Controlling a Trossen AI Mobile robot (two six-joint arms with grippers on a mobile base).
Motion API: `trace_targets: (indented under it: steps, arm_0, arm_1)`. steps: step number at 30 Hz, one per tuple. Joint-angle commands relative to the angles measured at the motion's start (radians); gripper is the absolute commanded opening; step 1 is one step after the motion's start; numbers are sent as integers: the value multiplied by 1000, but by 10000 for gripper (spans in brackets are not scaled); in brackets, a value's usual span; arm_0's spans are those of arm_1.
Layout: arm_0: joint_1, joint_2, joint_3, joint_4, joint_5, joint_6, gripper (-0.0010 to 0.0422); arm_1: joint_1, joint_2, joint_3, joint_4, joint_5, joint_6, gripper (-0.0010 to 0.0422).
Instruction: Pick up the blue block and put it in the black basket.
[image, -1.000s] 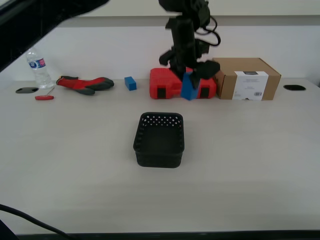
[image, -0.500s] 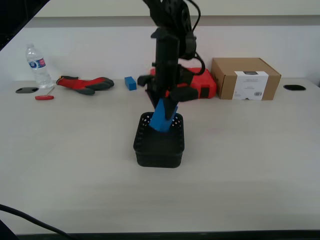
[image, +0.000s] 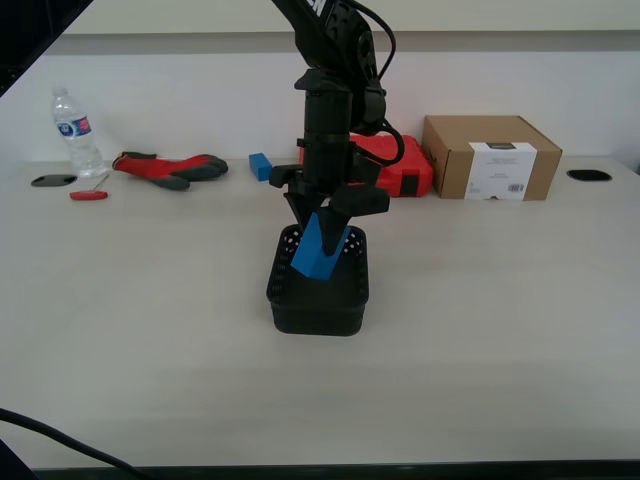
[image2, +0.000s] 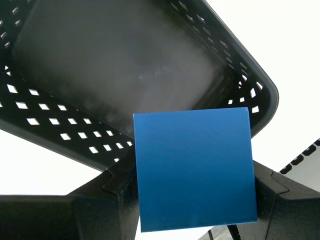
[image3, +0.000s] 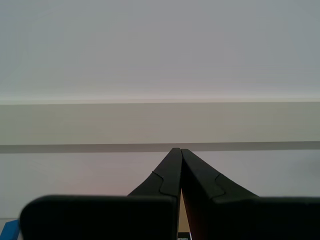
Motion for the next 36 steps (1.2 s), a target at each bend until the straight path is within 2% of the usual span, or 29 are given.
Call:
trace_targets:
  steps: [1,4,6,7,9,10,14,16,17,18,36]
  arm_0:
    - [0,0,2,3,0,0,0]
    - [0,0,2,3,0,0,0]
    - [0,0,2,3,0,0,0]
    - [0,0,2,3,0,0,0]
    - [0,0,2,3,0,0,0]
    - [0,0,2,3,0,0,0]
    - [0,0,2,3,0,0,0]
    - [0,0,2,3,0,0,0]
    - [0,0,2,3,0,0,0]
    - [0,0,2,3,0,0,0]
    - [0,0,2,3,0,0,0]
  arm_1:
    - [0,-2,1,18,-3,6,185]
    - [0,-2,1,31,-6,-11,313]
    - [0,-2,1,32,-65,-27,391]
    - [0,-2,1,32,-107,-28,413]
    - [0,-2,1,35,-128,-27,358]
    - [3,-2,1,35,-128,-27,317]
    - [7,-21,1,31,-122,-26,139]
    - [9,-46,1,52,-125,-23,28]
    - [10,-57,1,65,-126,-24,-8]
    - [11,-62,1,83,-126,-26,4]
    - [12,-67,1,92,-127,-26,0]
